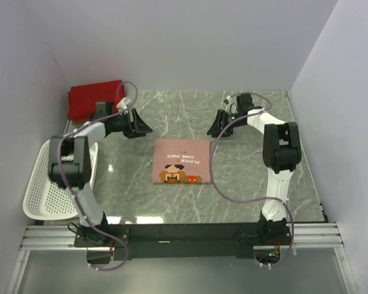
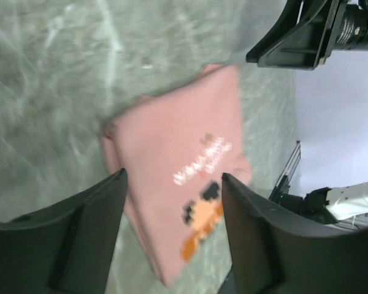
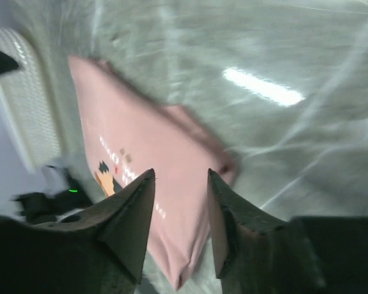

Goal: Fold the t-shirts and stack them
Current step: Fold the tshirt, then neatly place the folded tshirt to the corner

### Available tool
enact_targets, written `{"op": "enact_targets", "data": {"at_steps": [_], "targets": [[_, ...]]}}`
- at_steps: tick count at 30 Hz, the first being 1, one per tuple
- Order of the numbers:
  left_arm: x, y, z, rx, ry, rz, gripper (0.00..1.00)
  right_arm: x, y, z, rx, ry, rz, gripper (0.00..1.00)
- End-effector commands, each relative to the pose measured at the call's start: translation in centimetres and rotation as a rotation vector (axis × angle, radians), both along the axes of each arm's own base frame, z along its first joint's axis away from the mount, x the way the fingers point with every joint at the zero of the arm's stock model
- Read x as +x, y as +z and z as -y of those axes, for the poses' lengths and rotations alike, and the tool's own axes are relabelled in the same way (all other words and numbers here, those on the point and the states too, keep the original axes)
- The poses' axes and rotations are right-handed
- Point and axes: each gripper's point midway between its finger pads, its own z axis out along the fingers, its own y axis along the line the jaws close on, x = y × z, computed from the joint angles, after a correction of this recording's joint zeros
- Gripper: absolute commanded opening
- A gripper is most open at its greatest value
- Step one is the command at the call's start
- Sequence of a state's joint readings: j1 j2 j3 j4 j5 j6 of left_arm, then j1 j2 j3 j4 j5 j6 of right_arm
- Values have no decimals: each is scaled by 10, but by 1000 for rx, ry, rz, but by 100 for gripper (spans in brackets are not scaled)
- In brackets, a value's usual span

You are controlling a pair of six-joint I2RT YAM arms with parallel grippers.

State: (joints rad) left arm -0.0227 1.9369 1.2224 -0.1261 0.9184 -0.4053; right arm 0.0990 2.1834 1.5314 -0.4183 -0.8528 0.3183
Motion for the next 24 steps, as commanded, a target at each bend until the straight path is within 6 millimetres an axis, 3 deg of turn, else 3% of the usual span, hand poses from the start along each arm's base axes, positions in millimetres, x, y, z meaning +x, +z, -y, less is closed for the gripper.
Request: {"op": "enact_targets", "data": {"at_steps": [1, 3, 4, 5, 6, 7, 8, 10, 11, 12, 13, 14, 16, 19, 20, 24], "targets": [[-21, 57, -9, 10, 16, 126, 70, -10, 83, -24, -182, 140, 313, 48], [-25, 66, -14, 50, 28, 159, 75, -27, 95, -34, -312, 210, 396, 49], [-32, 81, -16, 68, 34, 183, 77, -46, 97, -62, -340, 288, 430, 49], [-28, 86, -31, 108, 87, 203, 80, -55, 105, -70, -376, 308, 469, 49], [-28, 93, -41, 132, 113, 222, 91, -60, 104, -73, -432, 313, 487, 51], [-33, 105, -48, 152, 128, 227, 95, -81, 103, -98, -453, 377, 512, 52], [-35, 108, -56, 180, 145, 224, 96, -91, 104, -106, -470, 397, 528, 53], [-24, 126, -91, 288, 241, 270, 100, -109, 100, -121, -527, 436, 560, 53], [-25, 130, -103, 307, 276, 255, 99, -131, 99, -143, -526, 497, 592, 53], [-23, 135, -127, 328, 352, 247, 99, -139, 98, -151, -546, 538, 631, 53], [-22, 148, -139, 339, 391, 265, 99, -143, 92, -157, -587, 552, 655, 53], [-22, 152, -149, 351, 422, 268, 100, -163, 89, -175, -594, 611, 684, 53], [-26, 160, -174, 401, 482, 254, 99, -174, 84, -189, -626, 654, 722, 52], [-36, 153, -194, 502, 519, 216, 99, -195, 65, -213, -632, 735, 719, 50], [-40, 150, -196, 516, 520, 205, 99, -197, 52, -218, -651, 758, 705, 49], [-60, 135, -198, 545, 514, 185, 100, -212, 39, -241, -657, 829, 705, 45]]}}
